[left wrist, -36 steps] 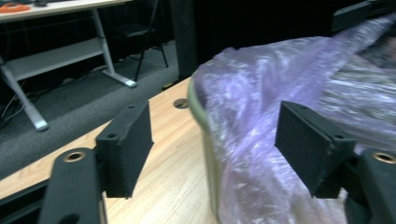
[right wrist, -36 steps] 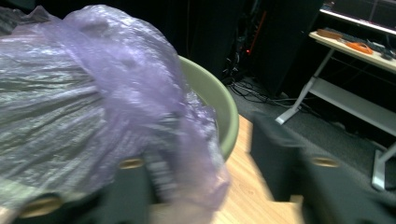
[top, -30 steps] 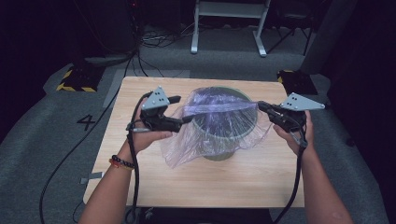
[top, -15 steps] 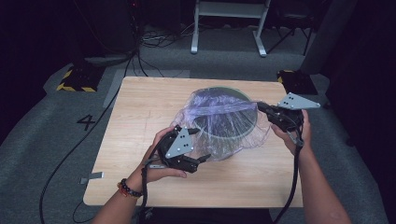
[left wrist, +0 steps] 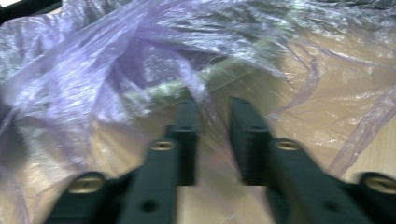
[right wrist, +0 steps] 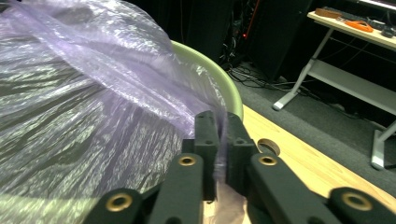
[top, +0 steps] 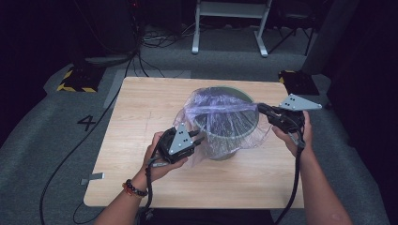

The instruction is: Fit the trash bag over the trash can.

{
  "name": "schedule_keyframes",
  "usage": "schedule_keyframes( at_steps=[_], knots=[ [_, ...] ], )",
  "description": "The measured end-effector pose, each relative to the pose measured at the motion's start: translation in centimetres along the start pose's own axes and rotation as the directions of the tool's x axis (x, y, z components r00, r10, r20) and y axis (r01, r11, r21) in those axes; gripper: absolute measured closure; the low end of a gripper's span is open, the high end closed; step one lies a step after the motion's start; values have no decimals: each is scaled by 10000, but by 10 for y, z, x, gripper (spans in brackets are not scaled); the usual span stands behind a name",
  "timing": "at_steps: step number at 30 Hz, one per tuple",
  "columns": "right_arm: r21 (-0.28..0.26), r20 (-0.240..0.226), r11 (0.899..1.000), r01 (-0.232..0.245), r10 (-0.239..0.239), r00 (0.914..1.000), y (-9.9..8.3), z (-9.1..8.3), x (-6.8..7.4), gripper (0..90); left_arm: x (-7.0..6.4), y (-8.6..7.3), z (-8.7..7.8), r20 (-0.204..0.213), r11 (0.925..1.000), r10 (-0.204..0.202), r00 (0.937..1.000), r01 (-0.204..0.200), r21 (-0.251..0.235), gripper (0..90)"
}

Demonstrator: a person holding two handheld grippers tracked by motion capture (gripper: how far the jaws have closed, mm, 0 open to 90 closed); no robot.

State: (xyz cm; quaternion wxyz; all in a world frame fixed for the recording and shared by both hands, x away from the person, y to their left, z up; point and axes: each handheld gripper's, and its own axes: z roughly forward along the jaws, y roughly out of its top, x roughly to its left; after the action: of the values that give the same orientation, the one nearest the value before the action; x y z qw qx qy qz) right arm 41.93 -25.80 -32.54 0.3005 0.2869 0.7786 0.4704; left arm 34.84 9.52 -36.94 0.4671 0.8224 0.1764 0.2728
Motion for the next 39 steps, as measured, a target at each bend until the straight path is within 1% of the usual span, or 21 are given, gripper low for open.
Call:
schedule_keyframes(
  at_steps=[2,4,6,9,12,15,18,19,20,21,22,24,25,27,28,30,31,33,34,37,39],
  knots=[
    [24,-97,10000,-10,10,10000,0,0,0,786,3,-1,1,-53,10000,30,10000,-30,79,888],
    [-29,-92,10000,8,-8,10000,1,-2,0,679,6,-2,2,39,9998,-184,9998,184,76,900],
    [-124,-158,9999,-75,73,9998,2,-4,0,552,9,-2,2,19,9997,-157,9999,157,169,900],
    [-351,-134,9994,61,-66,9999,7,-8,4,384,10,-2,2,63,9997,-150,9999,149,213,900],
    [-502,-152,9975,495,-504,9986,14,-10,10,308,10,-2,3,64,9996,-90,9999,88,281,900],
    [-785,-183,9933,846,-863,9961,21,-11,17,278,9,-2,4,109,9993,-40,9999,36,368,900],
    [-830,-328,9852,1497,-1528,9877,31,-10,22,327,9,-2,5,165,9991,22,9999,-29,421,900],
    [-604,-285,9724,2253,-2273,9734,38,-5,28,395,9,-2,6,213,9990,13,9998,-23,436,900],
    [-604,-285,9724,2253,-2273,9734,38,-5,28,395,10,-2,6,240,9991,-11,9997,1,436,900],
    [-221,-509,9592,2820,-2827,9578,44,3,33,477,11,-2,7,265,9991,27,9996,-39,434,900],
    [-221,-509,9592,2820,-2827,9578,44,3,33,477,11,-2,7,308,9990,-4,9995,-10,437,900],
    [235,-894,9436,3302,-3270,9408,48,12,37,563,12,-2,7,333,9990,-95,9994,81,442,900],
    [565,-1025,9290,3658,-3590,9277,49,17,40,595,12,-3,8,340,9989,-105,9994,90,451,900],
    [990,-1152,9097,4033,-3921,9127,51,23,43,644,14,-3,8,386,9989,-111,9992,93,455,900],
    [1153,-1156,9012,4178,-4056,9067,51,26,45,696,14,-3,8,395,9989,-129,9991,110,463,900],
    [1523,-1014,8902,4293,-4180,9028,52,30,46,789,15,-4,7,448,9988,-164,9989,144,462,900],
    [1621,-913,8871,4321,-4226,9017,52,32,45,835,15,-4,7,459,9988,-169,9988,148,457,900],
    [1716,-751,8904,4217,-4150,9067,52,33,42,900,17,-4,7,533,9989,-182,9984,159,436,900],
    [1748,-662,8963,4075,-4022,9131,52,34,40,900,17,-5,6,581,9989,-212,9981,187,428,900],
    [1710,-384,9211,3497,-3485,9365,51,34,30,900,18,-6,6,652,9988,-217,9976,187,454,900],
    [1558,-140,9472,2803,-2816,9594,51,34,19,900,18,-7,6,703,9985,-237,9972,200,519,900]
  ],
)
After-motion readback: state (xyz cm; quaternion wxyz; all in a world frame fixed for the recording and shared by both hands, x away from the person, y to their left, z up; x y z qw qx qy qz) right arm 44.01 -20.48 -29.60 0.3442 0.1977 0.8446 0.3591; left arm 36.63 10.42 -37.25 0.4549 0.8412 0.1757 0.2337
